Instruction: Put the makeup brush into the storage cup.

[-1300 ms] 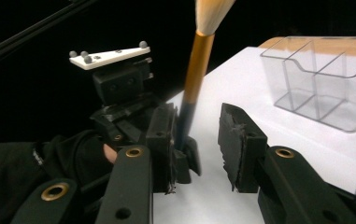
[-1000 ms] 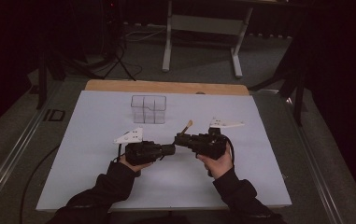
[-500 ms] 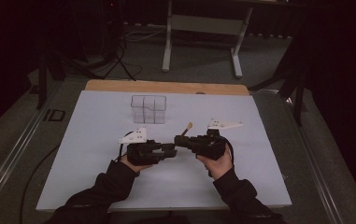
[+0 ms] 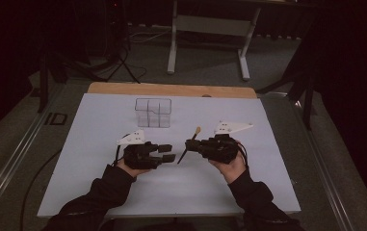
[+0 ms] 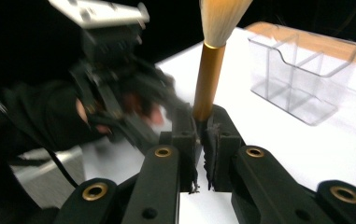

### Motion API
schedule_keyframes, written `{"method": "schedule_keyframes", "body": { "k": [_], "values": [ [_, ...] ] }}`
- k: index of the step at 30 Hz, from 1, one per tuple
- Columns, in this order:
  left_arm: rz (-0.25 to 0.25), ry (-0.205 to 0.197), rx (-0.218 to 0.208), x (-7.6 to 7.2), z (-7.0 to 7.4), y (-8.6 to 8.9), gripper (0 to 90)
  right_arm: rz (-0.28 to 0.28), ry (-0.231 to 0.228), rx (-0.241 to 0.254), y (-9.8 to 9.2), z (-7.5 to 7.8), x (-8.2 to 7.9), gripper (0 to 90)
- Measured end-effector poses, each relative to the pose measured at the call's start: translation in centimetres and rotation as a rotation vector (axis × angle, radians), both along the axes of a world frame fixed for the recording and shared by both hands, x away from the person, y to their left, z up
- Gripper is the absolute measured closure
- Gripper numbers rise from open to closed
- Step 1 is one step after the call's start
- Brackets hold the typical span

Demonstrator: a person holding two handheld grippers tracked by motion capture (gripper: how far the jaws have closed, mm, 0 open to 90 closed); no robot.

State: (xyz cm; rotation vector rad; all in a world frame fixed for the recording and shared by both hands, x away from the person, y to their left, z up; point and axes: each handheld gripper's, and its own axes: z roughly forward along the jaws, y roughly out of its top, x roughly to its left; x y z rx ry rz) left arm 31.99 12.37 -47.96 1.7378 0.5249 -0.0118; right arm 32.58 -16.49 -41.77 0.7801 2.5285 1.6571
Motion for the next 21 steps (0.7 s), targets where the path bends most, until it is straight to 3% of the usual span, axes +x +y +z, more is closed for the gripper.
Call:
{"method": "schedule_keyframes", "body": {
  "k": [12,21],
  "values": [
    [-0.034,-0.044,-0.039,0.1,3.2,-0.3,53.3,0.053,-0.010,-0.142,1.2,-0.7,-0.3,83.5],
    [-0.093,-0.027,-0.038,0.5,3.9,-1.7,53.5,0.097,0.000,-0.158,2.2,-0.8,-0.5,83.6]
  ]
}}
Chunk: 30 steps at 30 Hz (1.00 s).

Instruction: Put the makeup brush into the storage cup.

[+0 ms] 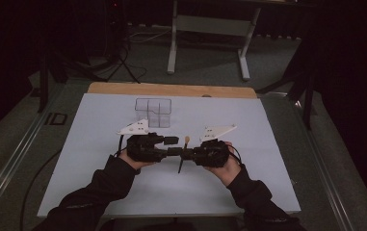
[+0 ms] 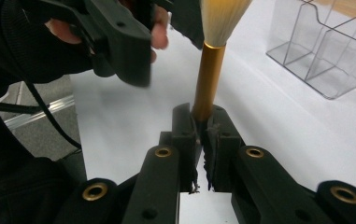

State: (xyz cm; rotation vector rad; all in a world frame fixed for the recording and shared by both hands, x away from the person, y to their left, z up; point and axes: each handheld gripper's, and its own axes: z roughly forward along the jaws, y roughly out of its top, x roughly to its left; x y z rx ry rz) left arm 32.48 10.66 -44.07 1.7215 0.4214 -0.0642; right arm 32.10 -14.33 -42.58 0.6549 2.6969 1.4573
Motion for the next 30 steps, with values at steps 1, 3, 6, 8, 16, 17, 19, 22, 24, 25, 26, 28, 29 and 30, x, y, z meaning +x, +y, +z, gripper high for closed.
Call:
{"method": "schedule_keyframes", "body": {
  "k": [1,3,6,8,16,17,19,22,24,25,26,28,29,30],
  "values": [
    [-0.002,0.002,-0.004,0.0,0.0,-0.1,54.0,0.003,-0.006,0.001,0.1,0.0,0.0,83.5],
    [-0.020,0.006,-0.008,0.1,0.0,-0.5,57.2,0.006,-0.005,0.000,0.2,0.1,-0.1,83.6],
    [-0.024,0.014,-0.015,0.1,0.1,-0.8,61.5,0.011,-0.006,-0.003,0.3,0.1,-0.1,83.6],
    [-0.022,0.014,-0.023,0.3,0.1,-0.9,65.1,0.017,-0.002,-0.004,0.4,0.1,-0.2,83.6],
    [-0.052,0.030,-0.027,0.5,0.1,-1.5,74.9,0.026,-0.011,-0.013,0.7,0.2,-0.2,83.5],
    [-0.042,0.026,-0.027,0.5,0.1,-1.5,77.1,0.026,-0.008,-0.009,0.7,0.2,-0.2,83.5],
    [-0.045,0.021,-0.030,0.6,0.1,-1.3,81.0,0.026,-0.011,-0.010,0.7,0.3,-0.3,83.5],
    [-0.028,0.005,-0.034,0.6,0.2,-1.1,83.3,0.027,0.000,0.006,0.7,0.3,-0.1,83.3],
    [-0.018,-0.015,-0.025,0.5,0.3,-1.1,83.7,0.022,-0.003,0.011,0.7,0.3,-0.2,83.1],
    [-0.014,-0.016,-0.025,0.5,0.3,-1.1,84.0,0.021,-0.006,0.013,0.7,0.4,-0.2,82.8],
    [-0.015,-0.018,-0.021,0.5,0.4,-1.1,84.1,0.020,-0.009,0.014,0.7,0.4,-0.2,82.1],
    [-0.004,-0.023,-0.017,0.4,0.5,-1.1,84.2,0.023,-0.002,0.019,0.8,0.4,-0.1,80.2],
    [-0.004,-0.024,-0.021,0.4,0.6,-1.1,84.2,0.022,-0.003,0.020,0.8,0.5,-0.2,74.0],
    [0.008,-0.030,-0.019,0.4,0.7,-1.1,84.3,0.034,0.009,0.026,0.9,0.5,-0.2,68.4]
  ]
}}
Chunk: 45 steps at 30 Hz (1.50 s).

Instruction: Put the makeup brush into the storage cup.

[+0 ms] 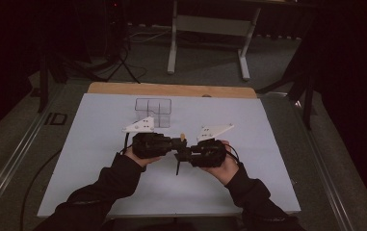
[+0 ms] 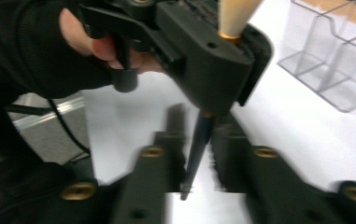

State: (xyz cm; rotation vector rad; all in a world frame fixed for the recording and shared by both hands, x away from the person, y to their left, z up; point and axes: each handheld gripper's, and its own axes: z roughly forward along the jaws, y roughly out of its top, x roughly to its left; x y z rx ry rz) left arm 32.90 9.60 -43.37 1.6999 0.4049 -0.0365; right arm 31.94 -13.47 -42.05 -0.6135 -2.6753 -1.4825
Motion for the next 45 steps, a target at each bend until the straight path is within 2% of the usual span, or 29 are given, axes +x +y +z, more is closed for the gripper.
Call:
{"method": "schedule_keyframes", "body": {
  "k": [1,3,7,10,12,13,14,16,21,25,31,33,35,45],
  "values": [
    [-0.001,0.001,-0.002,0.0,0.1,0.1,84.3,0.011,0.010,0.000,0.1,0.0,0.0,62.8],
    [0.014,-0.013,0.003,0.1,0.3,0.3,84.3,0.005,-0.002,-0.010,0.1,0.0,-0.2,57.6],
    [0.033,-0.027,-0.005,0.2,0.8,0.9,84.3,-0.004,-0.011,0.018,-0.3,-0.2,-0.2,45.1],
    [0.061,-0.048,-0.002,0.3,1.2,1.5,84.3,-0.012,-0.051,0.039,-0.8,-0.3,-0.1,38.0],
    [0.072,-0.048,-0.009,0.4,1.5,1.9,84.3,-0.032,-0.040,0.034,-1.1,-0.3,-0.1,33.3],
    [0.089,-0.054,-0.012,0.4,1.7,2.1,84.3,-0.050,-0.021,0.010,-1.1,-0.4,0.1,33.4],
    [0.089,-0.055,-0.016,0.5,1.8,2.3,84.3,-0.046,-0.020,0.012,-1.3,-0.5,0.2,33.4],
    [0.111,-0.067,-0.017,0.6,2.3,2.7,84.3,-0.070,-0.039,0.021,-1.7,-0.6,0.2,29.2],
    [0.151,-0.088,-0.022,0.8,3.3,3.6,84.3,-0.074,-0.018,0.078,-2.8,-0.7,0.4,23.2],
    [0.189,-0.102,-0.019,1.1,4.0,4.3,84.3,-0.091,-0.033,0.115,-3.7,-0.8,0.5,19.4],
    [0.222,-0.118,-0.006,1.7,4.9,5.0,84.2,-0.112,-0.049,0.109,-4.6,-1.2,0.4,15.3],
    [0.256,-0.137,0.002,2.1,5.4,5.4,84.2,-0.121,-0.054,0.106,-5.1,-1.4,0.2,15.3],
    [0.266,-0.136,-0.007,2.3,5.7,5.6,84.2,-0.129,-0.062,0.097,-5.4,-1.5,0.1,15.3],
    [0.346,-0.177,-0.010,4.1,8.0,6.3,84.2,-0.154,-0.080,0.111,-6.4,-1.5,-0.3,15.5]
  ]
}}
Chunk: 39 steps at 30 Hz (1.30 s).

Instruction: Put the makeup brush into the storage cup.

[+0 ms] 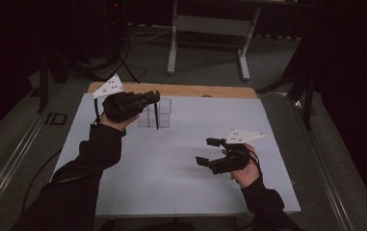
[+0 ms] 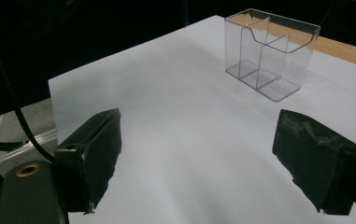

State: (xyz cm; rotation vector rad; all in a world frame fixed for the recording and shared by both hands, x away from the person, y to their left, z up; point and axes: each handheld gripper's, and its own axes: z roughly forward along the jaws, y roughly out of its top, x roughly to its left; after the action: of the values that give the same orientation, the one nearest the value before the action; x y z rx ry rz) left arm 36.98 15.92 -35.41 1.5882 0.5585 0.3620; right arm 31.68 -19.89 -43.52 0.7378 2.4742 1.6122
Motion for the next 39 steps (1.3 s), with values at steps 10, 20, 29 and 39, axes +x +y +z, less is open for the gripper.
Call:
{"method": "schedule_keyframes", "body": {
  "k": [10,20,29,39],
  "values": [
    [0.088,-0.027,-0.013,2.2,2.0,0.2,84.2,-0.014,-0.007,0.007,-0.6,0.1,0.2,15.7],
    [0.153,-0.030,-0.017,4.3,2.1,0.3,84.2,-0.010,-0.005,0.005,-0.7,0.0,0.2,15.7],
    [0.222,-0.021,-0.019,6.1,1.1,0.7,84.2,0.001,-0.001,0.003,-0.7,-0.2,0.2,15.7],
    [0.256,0.003,-0.014,7.4,-1.4,0.7,84.2,0.004,0.003,-0.003,-0.8,-0.4,0.2,15.8]
  ]
}}
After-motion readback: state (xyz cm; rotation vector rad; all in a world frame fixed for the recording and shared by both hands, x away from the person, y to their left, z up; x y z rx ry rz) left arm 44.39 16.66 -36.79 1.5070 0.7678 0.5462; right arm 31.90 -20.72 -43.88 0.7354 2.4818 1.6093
